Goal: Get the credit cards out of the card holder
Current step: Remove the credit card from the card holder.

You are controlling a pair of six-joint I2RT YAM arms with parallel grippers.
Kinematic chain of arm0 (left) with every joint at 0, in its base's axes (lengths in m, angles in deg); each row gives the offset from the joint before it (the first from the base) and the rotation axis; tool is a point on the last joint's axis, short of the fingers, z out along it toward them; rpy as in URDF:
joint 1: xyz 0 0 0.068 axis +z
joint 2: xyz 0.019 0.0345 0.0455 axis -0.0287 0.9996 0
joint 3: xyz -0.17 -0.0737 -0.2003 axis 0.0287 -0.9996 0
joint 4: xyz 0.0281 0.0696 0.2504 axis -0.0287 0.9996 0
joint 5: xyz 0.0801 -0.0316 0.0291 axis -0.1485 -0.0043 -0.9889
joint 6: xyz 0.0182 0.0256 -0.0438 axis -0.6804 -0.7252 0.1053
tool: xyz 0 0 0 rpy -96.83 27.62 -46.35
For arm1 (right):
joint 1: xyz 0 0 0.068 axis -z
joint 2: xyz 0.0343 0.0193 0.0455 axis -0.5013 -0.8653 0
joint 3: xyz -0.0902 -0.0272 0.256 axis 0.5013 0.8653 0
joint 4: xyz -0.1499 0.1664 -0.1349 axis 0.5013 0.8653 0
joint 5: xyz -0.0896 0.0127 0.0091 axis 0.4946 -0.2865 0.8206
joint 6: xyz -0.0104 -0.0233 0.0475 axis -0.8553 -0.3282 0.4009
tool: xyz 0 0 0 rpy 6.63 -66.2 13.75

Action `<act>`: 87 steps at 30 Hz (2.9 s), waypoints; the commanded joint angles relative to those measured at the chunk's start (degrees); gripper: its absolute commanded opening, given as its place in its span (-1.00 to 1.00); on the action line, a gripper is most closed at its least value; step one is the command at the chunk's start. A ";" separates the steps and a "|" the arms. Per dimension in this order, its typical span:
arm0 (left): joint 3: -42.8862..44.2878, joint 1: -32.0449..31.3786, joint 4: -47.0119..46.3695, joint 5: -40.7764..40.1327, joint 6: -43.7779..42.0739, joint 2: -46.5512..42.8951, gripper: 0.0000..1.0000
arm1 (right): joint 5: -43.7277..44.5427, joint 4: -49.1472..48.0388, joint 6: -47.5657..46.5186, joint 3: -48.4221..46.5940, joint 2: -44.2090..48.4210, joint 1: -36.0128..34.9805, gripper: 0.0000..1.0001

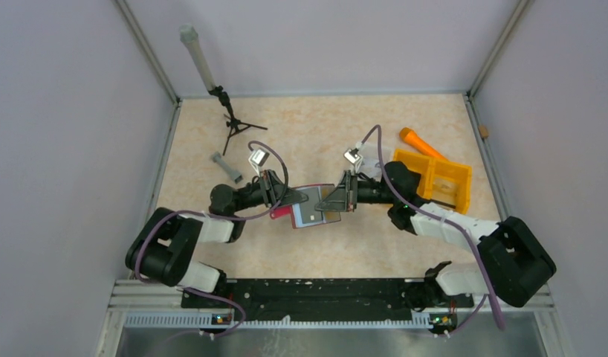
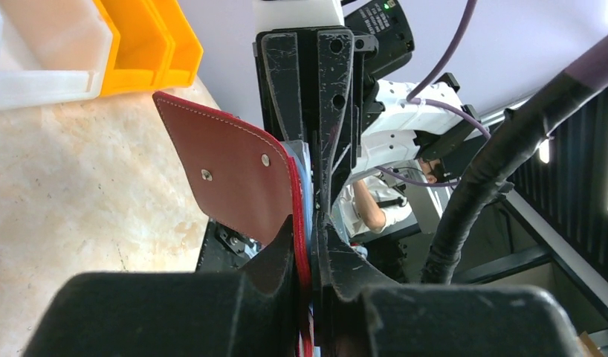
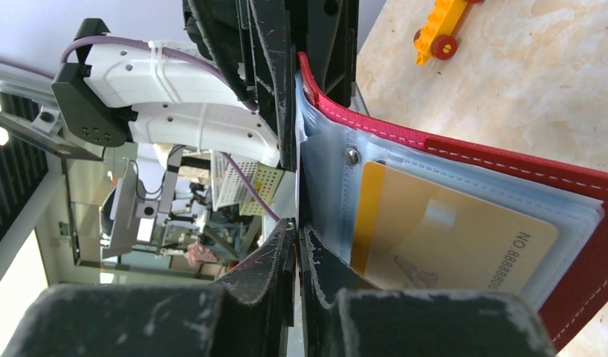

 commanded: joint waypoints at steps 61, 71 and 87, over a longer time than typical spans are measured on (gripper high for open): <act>1.93 -0.57 -5.80 -1.34 0.94 1.83 -1.00 | -1.82 -10.48 4.76 5.97 4.56 5.82 -0.85; 1.76 -0.56 -5.74 -1.52 0.77 2.03 -1.00 | -2.41 -10.14 5.16 6.56 6.17 7.49 -1.00; 2.20 -0.98 -5.74 -2.14 0.77 1.59 -1.00 | -3.67 -11.44 5.55 6.58 5.66 8.24 -0.59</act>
